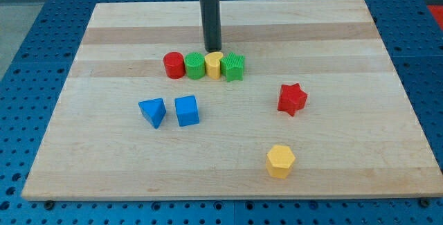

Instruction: Push the red star closer to the green star

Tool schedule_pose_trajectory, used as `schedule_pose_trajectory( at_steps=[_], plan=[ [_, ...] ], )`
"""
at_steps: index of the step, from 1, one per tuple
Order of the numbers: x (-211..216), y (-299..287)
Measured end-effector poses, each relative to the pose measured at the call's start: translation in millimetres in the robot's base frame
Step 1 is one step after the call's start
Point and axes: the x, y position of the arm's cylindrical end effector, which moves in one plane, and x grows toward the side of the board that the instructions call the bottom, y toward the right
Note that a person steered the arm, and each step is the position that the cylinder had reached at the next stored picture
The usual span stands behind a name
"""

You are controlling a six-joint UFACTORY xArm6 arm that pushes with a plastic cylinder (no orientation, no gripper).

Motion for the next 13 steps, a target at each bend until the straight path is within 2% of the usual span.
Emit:
schedule_pose_trajectory(
  at_steps=[4,6,9,11,13],
  plan=[
    [-4,192],
    [60,230],
    [164,206],
    [168,124],
    [136,91]
  ],
)
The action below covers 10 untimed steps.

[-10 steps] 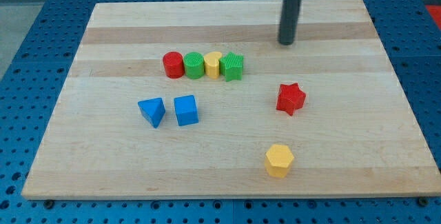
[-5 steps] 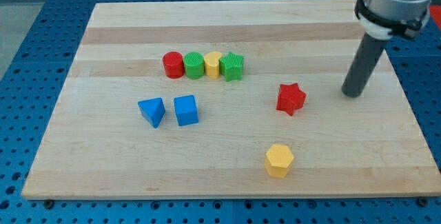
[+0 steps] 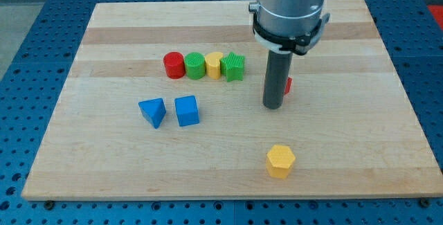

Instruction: Push the red star closer to the green star

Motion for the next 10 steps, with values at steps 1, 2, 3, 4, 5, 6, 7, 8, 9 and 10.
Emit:
schedule_pose_trajectory(
  at_steps=[1,2,3,4,5,6,7,8,9,10],
  plan=[
    [-10,1],
    [-6,20],
    [3,55],
    [2,70],
    [-7,70],
    [-15,66],
    [-16,50],
    [-16,37],
    [-17,31],
    [-19,22]
  ],
)
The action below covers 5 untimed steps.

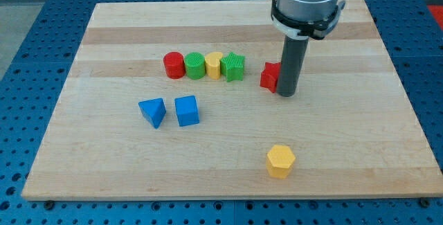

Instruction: Push the red star closer to the green star

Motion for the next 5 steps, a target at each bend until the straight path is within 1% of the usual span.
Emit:
schedule_pose_trajectory(
  at_steps=[2,5],
  plan=[
    [-2,-14],
    [-16,-18]
  ],
)
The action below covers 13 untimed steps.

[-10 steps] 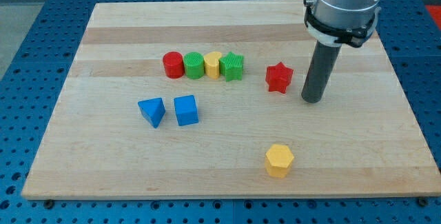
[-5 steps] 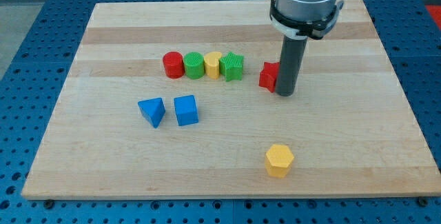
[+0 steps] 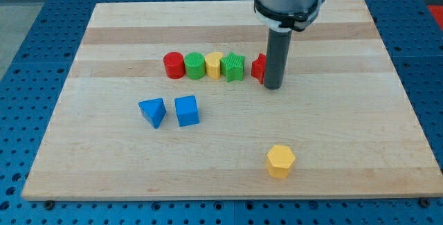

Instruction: Push the red star closer to the green star

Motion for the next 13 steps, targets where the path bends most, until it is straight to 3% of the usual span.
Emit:
schedule_pose_trajectory(
  at_steps=[4,6,8,13],
  plan=[
    [-8,0],
    [17,30],
    [-23,81],
    [-45,46]
  ],
)
